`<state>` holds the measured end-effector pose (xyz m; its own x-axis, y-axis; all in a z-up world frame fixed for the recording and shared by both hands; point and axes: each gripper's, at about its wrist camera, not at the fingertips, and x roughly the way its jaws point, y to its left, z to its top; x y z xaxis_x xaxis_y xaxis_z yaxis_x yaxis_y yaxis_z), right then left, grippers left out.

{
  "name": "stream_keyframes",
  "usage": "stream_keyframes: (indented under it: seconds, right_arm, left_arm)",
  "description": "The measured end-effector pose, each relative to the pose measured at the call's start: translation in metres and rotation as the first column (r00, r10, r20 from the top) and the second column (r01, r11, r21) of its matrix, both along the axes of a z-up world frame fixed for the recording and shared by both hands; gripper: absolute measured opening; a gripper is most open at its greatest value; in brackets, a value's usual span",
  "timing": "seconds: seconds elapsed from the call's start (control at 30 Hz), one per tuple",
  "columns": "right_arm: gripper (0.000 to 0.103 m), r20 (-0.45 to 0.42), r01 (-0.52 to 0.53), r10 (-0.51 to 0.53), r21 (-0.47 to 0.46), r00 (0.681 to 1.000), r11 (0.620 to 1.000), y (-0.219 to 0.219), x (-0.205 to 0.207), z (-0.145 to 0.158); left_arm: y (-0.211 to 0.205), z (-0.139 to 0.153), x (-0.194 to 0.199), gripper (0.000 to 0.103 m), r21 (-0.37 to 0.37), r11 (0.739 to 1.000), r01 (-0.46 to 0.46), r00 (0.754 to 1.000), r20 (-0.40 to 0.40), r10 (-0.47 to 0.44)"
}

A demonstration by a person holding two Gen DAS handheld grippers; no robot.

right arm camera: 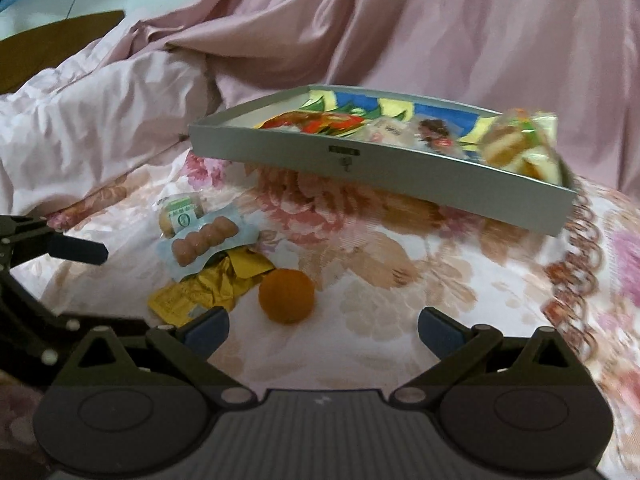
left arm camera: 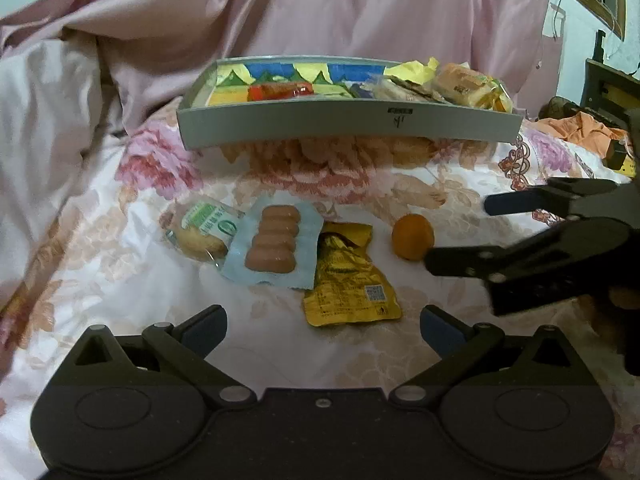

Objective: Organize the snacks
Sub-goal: 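Grasp the orange with right tool while left tool approaches the gold foil packet, then grasp the gold foil packet with left tool while right tool holds the orange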

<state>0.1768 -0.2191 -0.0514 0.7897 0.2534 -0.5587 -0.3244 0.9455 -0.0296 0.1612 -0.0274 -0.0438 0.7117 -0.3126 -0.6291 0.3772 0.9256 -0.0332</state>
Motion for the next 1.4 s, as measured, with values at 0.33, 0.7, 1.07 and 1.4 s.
stream_keyframes:
  seconds: [0.33, 0.7, 1.07, 1.4]
  right_arm:
    - [0.081, -0.034, -0.096, 0.096, -0.003, 0.995, 0.995, 0.017, 0.035, -0.01]
    - [0.042, -0.055, -0.111, 0.115, 0.081, 0.992, 0.991, 0.007, 0.043, -0.015]
    - [0.04, -0.074, -0.11, 0.109, -0.008, 0.991, 0.994, -0.026, 0.01, -0.001]
    - [0.041, -0.08, -0.073, 0.071, -0.018, 0.994, 0.997, -0.036, -0.013, -0.007]
  left_arm:
    - [-0.007, -0.006, 0.009, 0.102, -0.014, 0.998, 0.067, 0.997, -0.031, -0.068]
    - [-0.017, -0.009, 0.014, 0.102, -0.03, 0.994, 0.11, 0.993, -0.048, -0.111]
    - [-0.036, -0.011, 0.036, 0.095, -0.047, 0.997, 0.055, 0.993, -0.098, -0.06]
    - [-0.053, -0.011, 0.065, 0.094, -0.004, 1.0, -0.001, 0.99, -0.142, 0.0]
